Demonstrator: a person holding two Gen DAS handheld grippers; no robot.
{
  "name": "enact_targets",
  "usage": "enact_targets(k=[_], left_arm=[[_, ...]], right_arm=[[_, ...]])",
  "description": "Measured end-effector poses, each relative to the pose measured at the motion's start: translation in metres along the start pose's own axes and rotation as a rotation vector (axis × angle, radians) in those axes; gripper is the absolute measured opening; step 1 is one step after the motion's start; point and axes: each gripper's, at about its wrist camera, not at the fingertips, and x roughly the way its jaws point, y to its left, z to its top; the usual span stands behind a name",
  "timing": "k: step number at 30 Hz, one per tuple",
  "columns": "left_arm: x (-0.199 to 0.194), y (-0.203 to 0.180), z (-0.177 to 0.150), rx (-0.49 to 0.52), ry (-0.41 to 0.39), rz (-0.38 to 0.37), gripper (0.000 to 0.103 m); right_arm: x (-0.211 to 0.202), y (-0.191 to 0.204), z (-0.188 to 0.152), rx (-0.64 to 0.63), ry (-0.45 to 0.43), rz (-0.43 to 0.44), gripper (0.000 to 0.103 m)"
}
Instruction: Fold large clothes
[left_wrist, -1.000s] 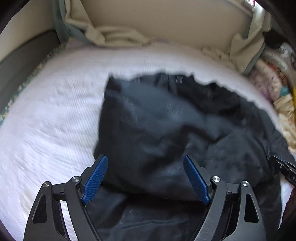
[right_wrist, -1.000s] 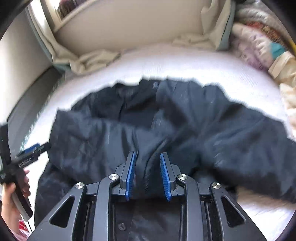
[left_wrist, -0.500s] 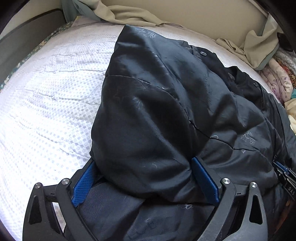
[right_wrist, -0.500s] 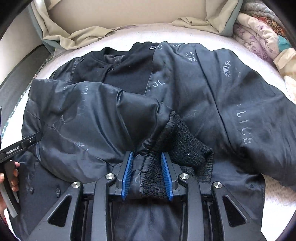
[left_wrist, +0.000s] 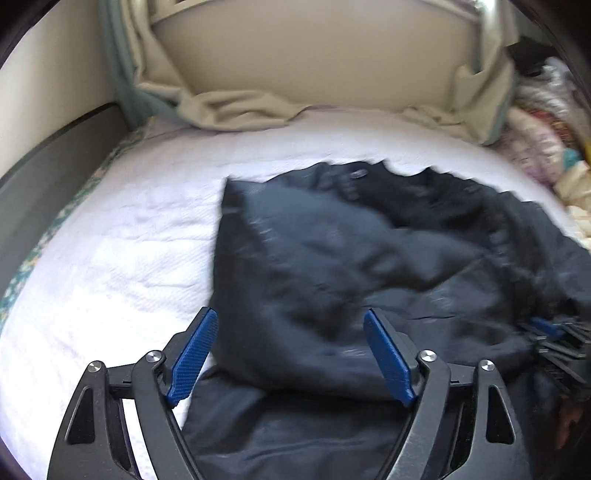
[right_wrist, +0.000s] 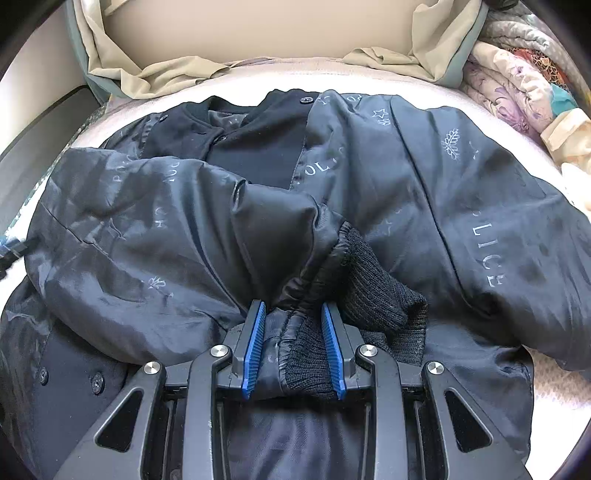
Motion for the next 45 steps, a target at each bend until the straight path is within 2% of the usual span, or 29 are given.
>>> enact_targets(k=[2, 4, 6, 12, 15, 20, 24, 26, 28, 30, 33, 38, 42, 45], left_arm=[[0.018, -0.002, -0.004, 0.001, 0.073, -0.015, 0.085], [0.043, 0.000, -0.015, 0.013, 0.144, 0.015, 0.085], [0.053, 0.005, -0.024, 0.017, 0.137, 0.035, 0.094], [0.070, 0.025, -0.033, -0.070, 0.153, -0.029, 0.103], [0.070, 0.029, -0.037, -0.098, 0.150, -0.036, 0.103], [0.051, 0.030, -0.029, -0.130, 0.153, -0.025, 0.101], [0.017, 0.034, -0.018, -0.153, 0.118, -0.034, 0.099], [-0.005, 0.035, -0.012, -0.169, 0.084, -0.050, 0.100], [-0.026, 0.038, -0.006, -0.191, 0.057, -0.084, 0.100], [-0.043, 0.037, -0.001, -0.201, 0.035, -0.110, 0.100], [-0.067, 0.032, 0.002, -0.189, 0.013, -0.129, 0.100], [-0.099, 0.018, 0.001, -0.163, -0.011, -0.139, 0.101], [-0.118, 0.017, -0.013, -0.152, -0.018, -0.120, 0.103], [-0.117, 0.016, -0.017, -0.155, -0.003, -0.126, 0.103]], right_arm=[[0.000, 0.000, 0.001, 0.001, -0.002, 0.000, 0.026], [-0.001, 0.000, 0.000, 0.001, -0.005, 0.002, 0.026], [-0.001, 0.000, -0.001, 0.001, -0.012, 0.005, 0.026], [-0.001, 0.002, -0.005, -0.012, -0.049, -0.002, 0.027], [0.000, 0.003, -0.008, -0.019, -0.072, -0.008, 0.027], [-0.002, 0.004, -0.006, -0.024, -0.074, -0.009, 0.028], [-0.011, -0.002, -0.002, 0.002, -0.060, 0.041, 0.033], [-0.020, -0.009, 0.004, 0.050, -0.026, 0.085, 0.038], [-0.038, -0.018, 0.011, 0.134, -0.026, 0.163, 0.057], [-0.068, -0.030, 0.019, 0.207, -0.069, 0.211, 0.059], [-0.107, -0.057, 0.024, 0.287, -0.122, 0.249, 0.059], [-0.163, -0.145, 0.004, 0.526, -0.200, 0.240, 0.059], [-0.194, -0.235, -0.040, 0.804, -0.264, 0.213, 0.061], [-0.218, -0.298, -0.092, 0.999, -0.315, 0.095, 0.063]])
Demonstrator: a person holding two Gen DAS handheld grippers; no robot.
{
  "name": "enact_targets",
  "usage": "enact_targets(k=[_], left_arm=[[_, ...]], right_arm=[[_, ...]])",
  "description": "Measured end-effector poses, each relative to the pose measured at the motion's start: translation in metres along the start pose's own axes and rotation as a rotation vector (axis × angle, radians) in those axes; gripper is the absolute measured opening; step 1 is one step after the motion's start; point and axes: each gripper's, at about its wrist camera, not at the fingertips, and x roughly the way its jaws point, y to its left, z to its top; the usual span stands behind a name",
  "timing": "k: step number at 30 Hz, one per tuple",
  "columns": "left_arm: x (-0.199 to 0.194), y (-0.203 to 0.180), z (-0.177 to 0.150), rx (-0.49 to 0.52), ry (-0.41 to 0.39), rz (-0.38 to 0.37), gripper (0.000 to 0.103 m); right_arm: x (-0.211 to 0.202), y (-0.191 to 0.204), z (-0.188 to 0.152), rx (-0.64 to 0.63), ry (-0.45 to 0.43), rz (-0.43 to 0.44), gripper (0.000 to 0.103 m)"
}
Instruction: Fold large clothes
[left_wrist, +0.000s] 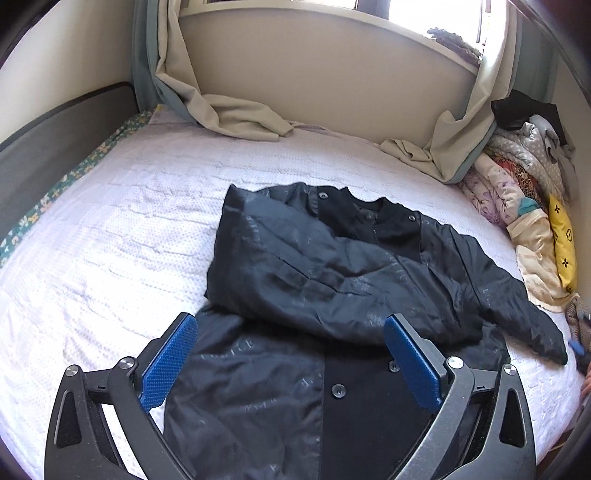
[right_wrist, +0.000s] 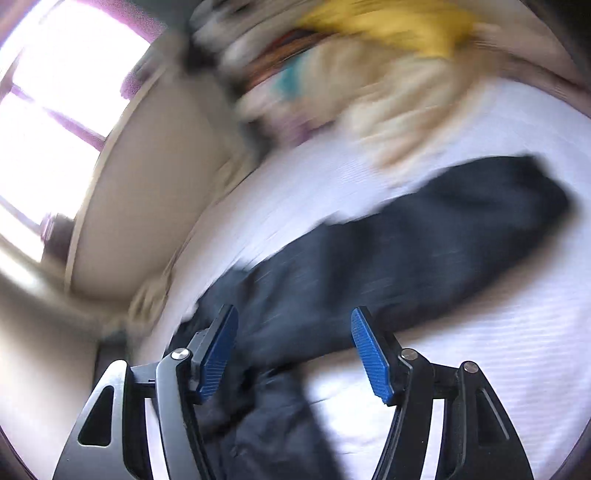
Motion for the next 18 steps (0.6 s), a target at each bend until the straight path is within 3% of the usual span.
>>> enact_targets(k=[4, 8, 14, 18], left_arm=[[0.011, -0.009, -0.002, 0.000, 0.022, -0.004, 0.103], [0.020, -0.023, -0.003, 0.001, 0.045, -0.031, 0.103], [0.029, -0.042, -0.011, 0.081, 0.054, 0.000, 0.103], [0.032, -0.046, -0.013, 0.095, 0.056, 0.005, 0.103]], right_arm=[[-0.020, -0.078, 0.023, 0.224, -0.053, -0.058, 0.064], [-0.024, -0.127, 0.028, 0.401, -0.048, -0.008, 0.064], [-0.006, -0.138, 0.029, 0.417, -0.027, 0.042, 0.064], [0.020, -0.134, 0.032, 0.398, -0.022, 0.024, 0.064]])
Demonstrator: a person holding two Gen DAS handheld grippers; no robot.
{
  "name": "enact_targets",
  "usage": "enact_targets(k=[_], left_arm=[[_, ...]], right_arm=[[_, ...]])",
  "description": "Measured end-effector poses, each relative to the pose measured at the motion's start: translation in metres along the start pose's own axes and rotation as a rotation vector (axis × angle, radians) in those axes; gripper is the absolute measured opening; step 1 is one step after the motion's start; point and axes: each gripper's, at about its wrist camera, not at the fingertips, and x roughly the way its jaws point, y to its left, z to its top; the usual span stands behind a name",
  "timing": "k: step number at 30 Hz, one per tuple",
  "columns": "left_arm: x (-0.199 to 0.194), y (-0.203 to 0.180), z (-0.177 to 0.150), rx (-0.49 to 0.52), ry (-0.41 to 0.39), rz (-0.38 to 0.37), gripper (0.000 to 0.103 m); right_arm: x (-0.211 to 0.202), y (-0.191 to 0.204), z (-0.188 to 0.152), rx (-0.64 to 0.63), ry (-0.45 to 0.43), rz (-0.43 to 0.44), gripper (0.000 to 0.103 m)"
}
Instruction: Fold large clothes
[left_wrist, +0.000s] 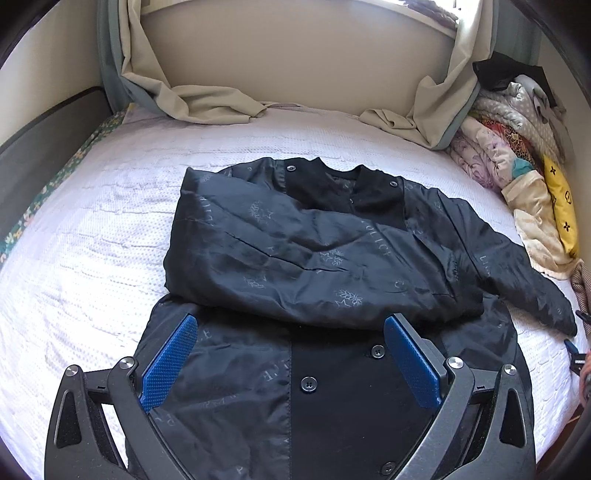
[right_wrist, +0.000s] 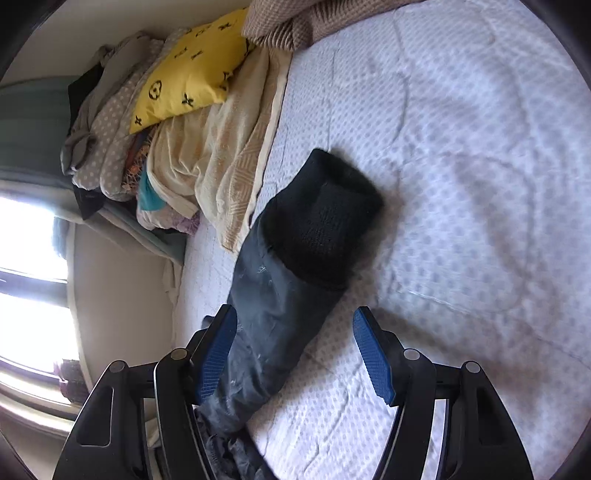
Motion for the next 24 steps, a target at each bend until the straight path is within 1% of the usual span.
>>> enact_targets(k=[5, 7, 8, 9, 10, 12, 13, 14, 18, 21, 24], left_arm=[[0.000, 0.003, 0.001, 0.003, -0.011, 0.007, 0.103], [0.001, 0.005, 0.002, 0.004, -0.013, 0.009, 0.103], [0.001, 0.005, 0.002, 0.002, -0.013, 0.011, 0.103], [0.002, 0.006, 0.003, -0.002, -0.014, 0.015, 0.103], [0.001, 0.007, 0.004, -0.006, -0.018, 0.021, 0.103], [0.000, 0.010, 0.005, -0.010, -0.029, 0.035, 0.103], [-0.002, 0.011, 0.006, -0.010, -0.036, 0.044, 0.103], [-0.003, 0.012, 0.006, -0.010, -0.042, 0.050, 0.103], [-0.012, 0.013, 0.009, 0.001, -0.076, 0.081, 0.103], [-0.018, 0.010, 0.009, 0.018, -0.091, 0.086, 0.103], [-0.023, 0.007, 0.009, 0.042, -0.108, 0.108, 0.103]], right_arm=[[0.019, 0.001, 0.002, -0.060, -0.047, -0.023, 0.063], [0.023, 0.006, 0.003, -0.097, -0.063, -0.043, 0.059], [0.024, 0.007, 0.004, -0.109, -0.070, -0.057, 0.055], [0.025, 0.007, 0.005, -0.120, -0.076, -0.072, 0.041], [0.026, 0.007, 0.006, -0.124, -0.074, -0.077, 0.030], [0.023, 0.008, 0.005, -0.123, -0.077, -0.076, 0.024], [0.019, 0.014, 0.003, -0.142, -0.087, -0.075, 0.020], [0.015, 0.022, 0.002, -0.170, -0.099, -0.080, 0.019], [-0.011, 0.073, -0.018, -0.372, -0.186, -0.117, 0.016], [-0.032, 0.119, -0.050, -0.567, -0.266, -0.153, 0.016], [-0.046, 0.169, -0.097, -0.786, -0.334, -0.171, 0.016]])
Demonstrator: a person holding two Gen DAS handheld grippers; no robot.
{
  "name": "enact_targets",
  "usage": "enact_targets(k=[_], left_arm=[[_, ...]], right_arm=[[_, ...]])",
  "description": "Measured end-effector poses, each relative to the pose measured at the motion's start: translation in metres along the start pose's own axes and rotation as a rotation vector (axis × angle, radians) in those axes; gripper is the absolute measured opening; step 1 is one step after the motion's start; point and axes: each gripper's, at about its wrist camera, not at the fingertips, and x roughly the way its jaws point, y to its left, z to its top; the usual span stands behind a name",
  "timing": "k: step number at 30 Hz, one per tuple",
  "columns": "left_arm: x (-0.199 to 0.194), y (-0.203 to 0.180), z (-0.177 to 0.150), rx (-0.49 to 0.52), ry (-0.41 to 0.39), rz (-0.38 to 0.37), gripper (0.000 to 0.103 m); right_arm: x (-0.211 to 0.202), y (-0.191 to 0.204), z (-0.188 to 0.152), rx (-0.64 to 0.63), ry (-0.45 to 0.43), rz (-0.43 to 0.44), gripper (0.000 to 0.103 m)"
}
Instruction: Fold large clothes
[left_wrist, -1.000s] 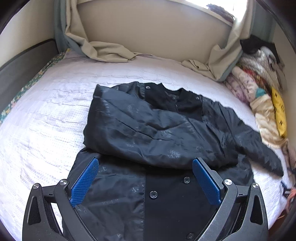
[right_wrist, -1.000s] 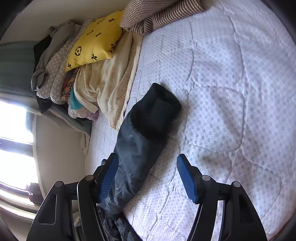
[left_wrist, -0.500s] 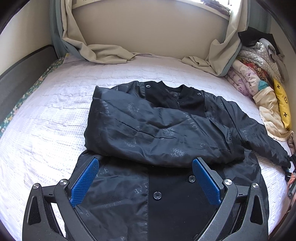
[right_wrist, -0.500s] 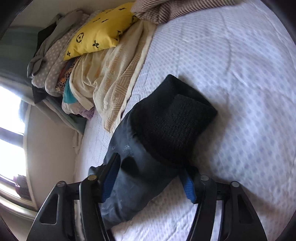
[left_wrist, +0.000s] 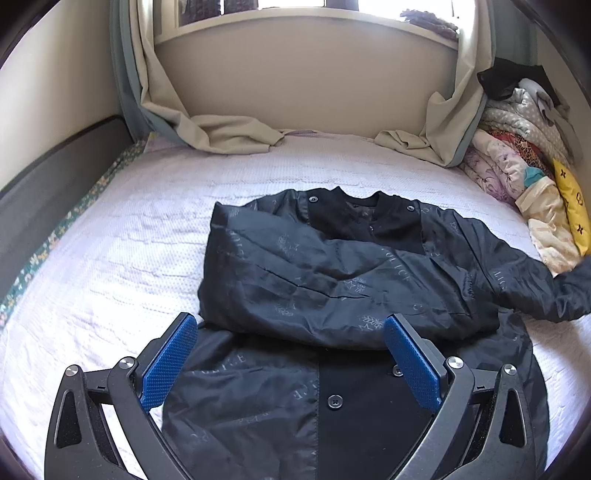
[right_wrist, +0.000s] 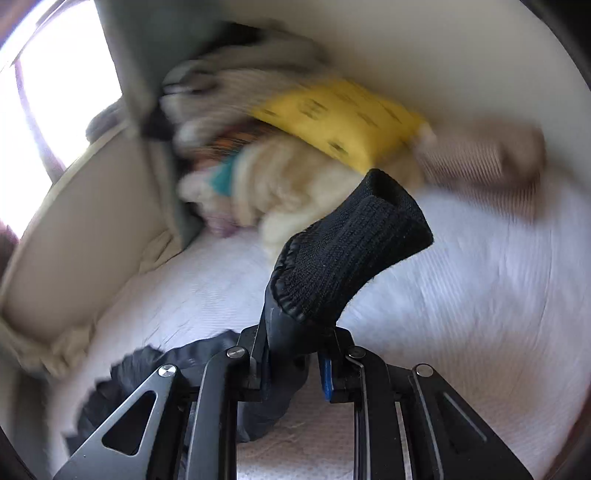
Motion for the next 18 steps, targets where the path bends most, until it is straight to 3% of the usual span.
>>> enact_targets(k=[8, 14, 18], left_arm=[[0.004, -0.015, -0.009, 0.101, -0.003, 0.098, 0.103], [0.013, -0.013, -0.015, 0.097, 0.046, 0.095, 0.103], [0.022, -0.009, -0.019, 0.082, 0.089, 0.091, 0.103]], right_arm=[[-0.047, 0.159, -0.030, -0.410, -0.160, 0.090, 0.016], [-0.033, 0.258, -0.095, -0.649, -0.059, 0.215, 0.015], [-0.020, 0.301, -0.144, -0.788, 0.019, 0.265, 0.015]])
